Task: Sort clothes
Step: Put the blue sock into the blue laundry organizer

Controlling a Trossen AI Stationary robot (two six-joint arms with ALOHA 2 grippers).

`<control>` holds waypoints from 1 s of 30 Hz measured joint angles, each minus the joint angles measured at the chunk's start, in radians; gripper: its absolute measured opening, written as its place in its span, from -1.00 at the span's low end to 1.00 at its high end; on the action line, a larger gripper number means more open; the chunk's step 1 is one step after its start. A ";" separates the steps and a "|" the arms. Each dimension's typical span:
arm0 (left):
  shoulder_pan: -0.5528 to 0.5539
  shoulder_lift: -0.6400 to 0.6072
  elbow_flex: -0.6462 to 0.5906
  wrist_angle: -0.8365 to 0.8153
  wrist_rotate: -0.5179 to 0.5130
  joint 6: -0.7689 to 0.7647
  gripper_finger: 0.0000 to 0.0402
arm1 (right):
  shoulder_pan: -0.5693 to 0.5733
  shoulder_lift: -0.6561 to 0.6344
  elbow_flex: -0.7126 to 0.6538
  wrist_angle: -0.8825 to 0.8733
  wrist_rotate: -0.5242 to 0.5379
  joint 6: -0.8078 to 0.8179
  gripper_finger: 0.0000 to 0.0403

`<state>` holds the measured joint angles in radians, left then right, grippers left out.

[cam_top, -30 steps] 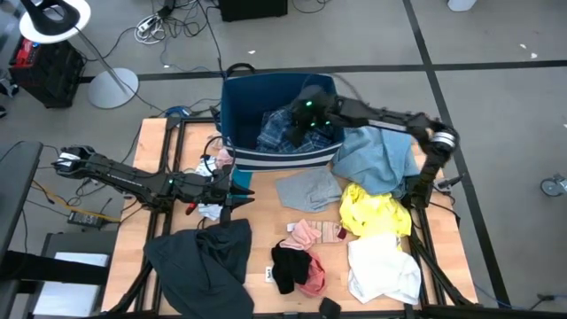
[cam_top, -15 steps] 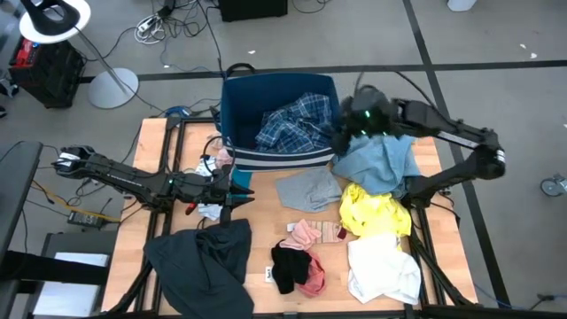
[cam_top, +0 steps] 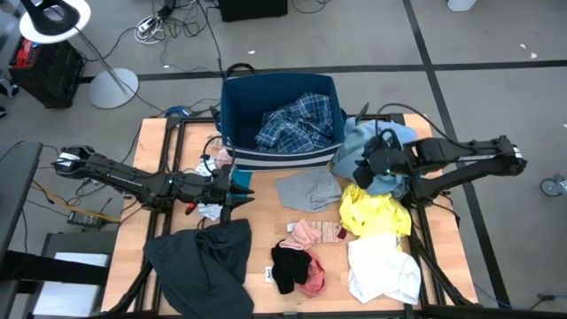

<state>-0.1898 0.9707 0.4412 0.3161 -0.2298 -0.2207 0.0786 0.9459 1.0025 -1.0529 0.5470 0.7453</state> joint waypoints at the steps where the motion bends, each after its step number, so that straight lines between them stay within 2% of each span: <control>1: 0.000 0.000 0.000 0.000 0.000 0.000 -0.47 | 0.010 -0.013 -0.017 -0.001 -0.001 0.027 -0.24; 9: 0.000 0.000 0.000 0.000 0.000 0.000 -0.47 | 0.107 -0.052 -0.089 -0.013 -0.066 0.153 -0.25; 20: 0.000 0.000 0.000 -0.056 -0.015 -0.062 -0.47 | 0.194 -0.048 -0.142 0.030 -0.046 0.202 -0.25; 23: 0.001 -0.002 0.000 -0.131 -0.069 -0.117 -0.47 | 0.202 -0.048 -0.175 0.057 -0.027 0.197 -0.25; 30: 0.001 0.003 0.000 -0.441 -0.128 -0.315 -0.47 | 0.204 -0.047 -0.285 0.164 -0.026 0.200 -0.25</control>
<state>-0.1886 0.9737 0.4412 -0.1253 -0.3581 -0.5359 0.2821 0.8986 0.7177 -0.8887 0.5205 0.9455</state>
